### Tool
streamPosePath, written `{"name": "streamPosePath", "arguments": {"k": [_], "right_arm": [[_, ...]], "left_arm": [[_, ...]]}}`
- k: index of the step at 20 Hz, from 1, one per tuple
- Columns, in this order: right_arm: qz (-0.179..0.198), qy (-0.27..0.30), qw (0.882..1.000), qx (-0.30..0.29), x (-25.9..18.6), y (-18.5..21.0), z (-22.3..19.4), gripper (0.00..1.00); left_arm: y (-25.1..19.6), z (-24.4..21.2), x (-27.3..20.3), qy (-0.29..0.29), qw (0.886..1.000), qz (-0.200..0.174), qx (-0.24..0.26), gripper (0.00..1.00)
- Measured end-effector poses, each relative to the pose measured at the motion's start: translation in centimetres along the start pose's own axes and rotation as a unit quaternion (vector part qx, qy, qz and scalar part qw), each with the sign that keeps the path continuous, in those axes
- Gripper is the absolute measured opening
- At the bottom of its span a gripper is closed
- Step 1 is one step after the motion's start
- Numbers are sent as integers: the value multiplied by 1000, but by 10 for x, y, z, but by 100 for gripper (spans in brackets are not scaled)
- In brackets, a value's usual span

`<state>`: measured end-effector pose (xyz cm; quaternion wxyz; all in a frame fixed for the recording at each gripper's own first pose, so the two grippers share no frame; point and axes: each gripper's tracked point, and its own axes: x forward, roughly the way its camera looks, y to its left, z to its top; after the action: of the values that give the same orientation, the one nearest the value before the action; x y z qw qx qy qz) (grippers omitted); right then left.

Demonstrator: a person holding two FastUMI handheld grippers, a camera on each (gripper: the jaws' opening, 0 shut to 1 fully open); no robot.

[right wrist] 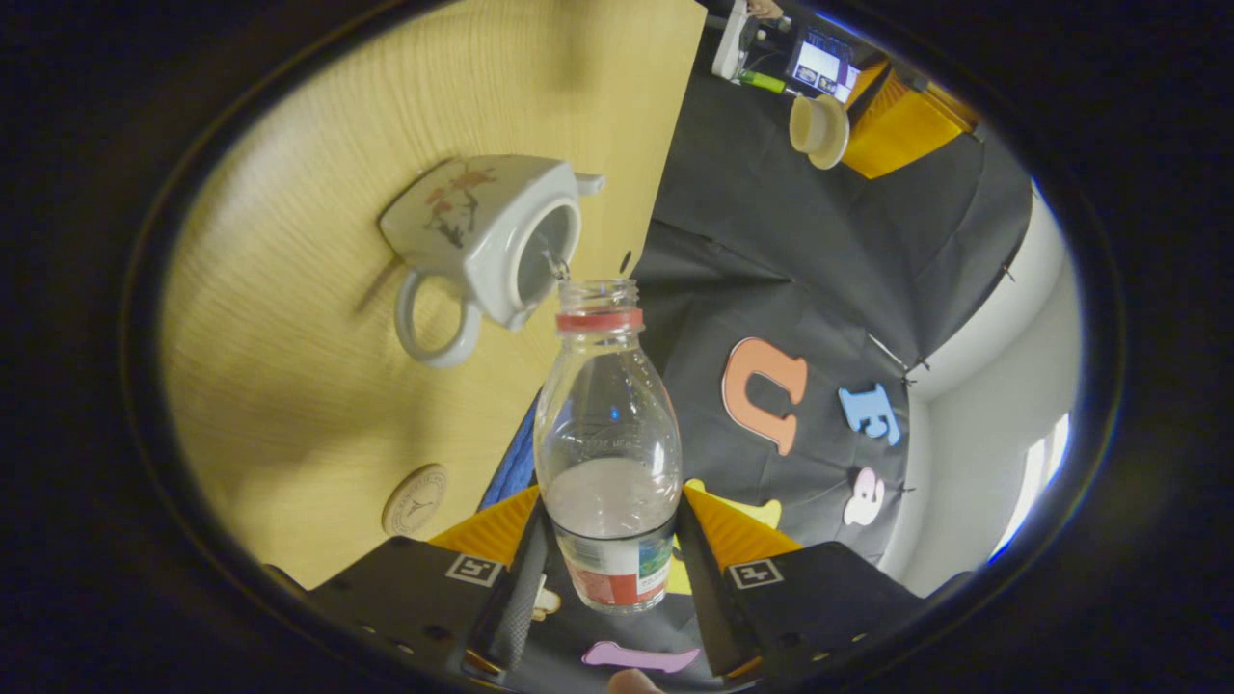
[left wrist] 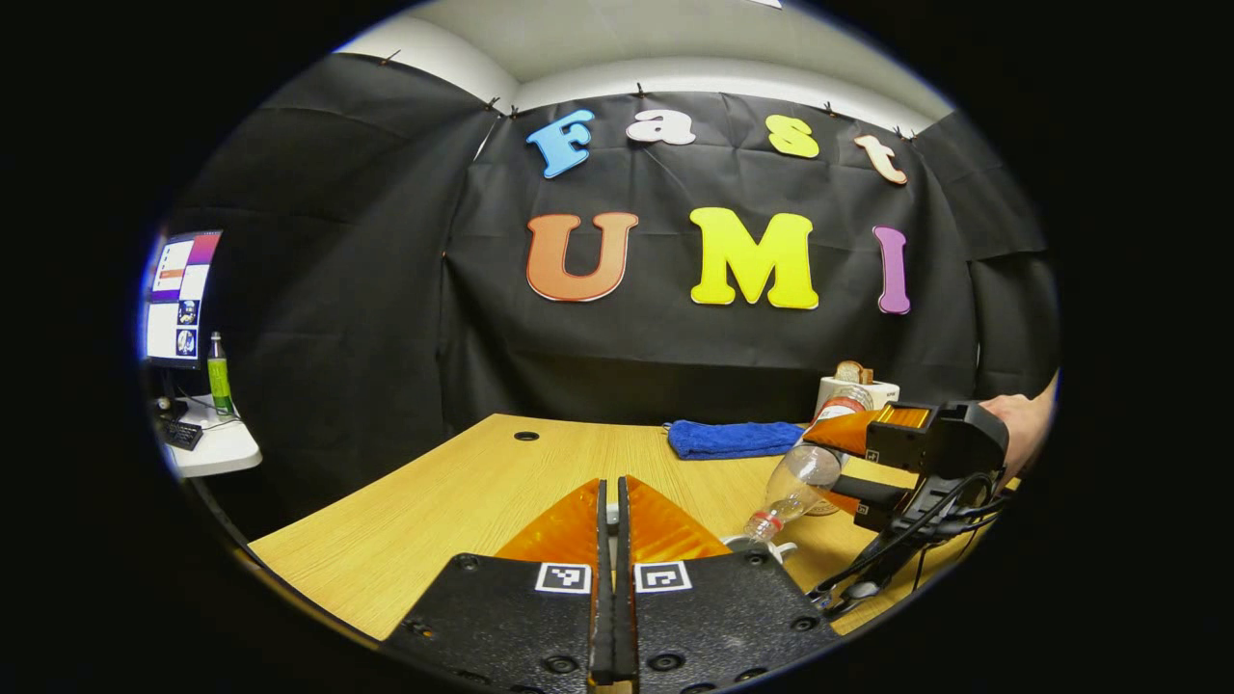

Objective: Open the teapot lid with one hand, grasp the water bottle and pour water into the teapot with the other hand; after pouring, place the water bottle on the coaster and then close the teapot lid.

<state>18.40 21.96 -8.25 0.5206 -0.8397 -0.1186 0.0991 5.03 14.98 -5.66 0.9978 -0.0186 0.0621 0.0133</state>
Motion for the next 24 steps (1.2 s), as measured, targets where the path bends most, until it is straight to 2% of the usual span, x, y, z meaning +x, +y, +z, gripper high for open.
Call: {"name": "streamPosePath", "arguments": {"k": [24], "right_arm": [[-34, -12, 996, -86, -1, -24, 6, 70]], "left_arm": [[2, -5, -1, 8, 1000, -4, -1, 2]]}}
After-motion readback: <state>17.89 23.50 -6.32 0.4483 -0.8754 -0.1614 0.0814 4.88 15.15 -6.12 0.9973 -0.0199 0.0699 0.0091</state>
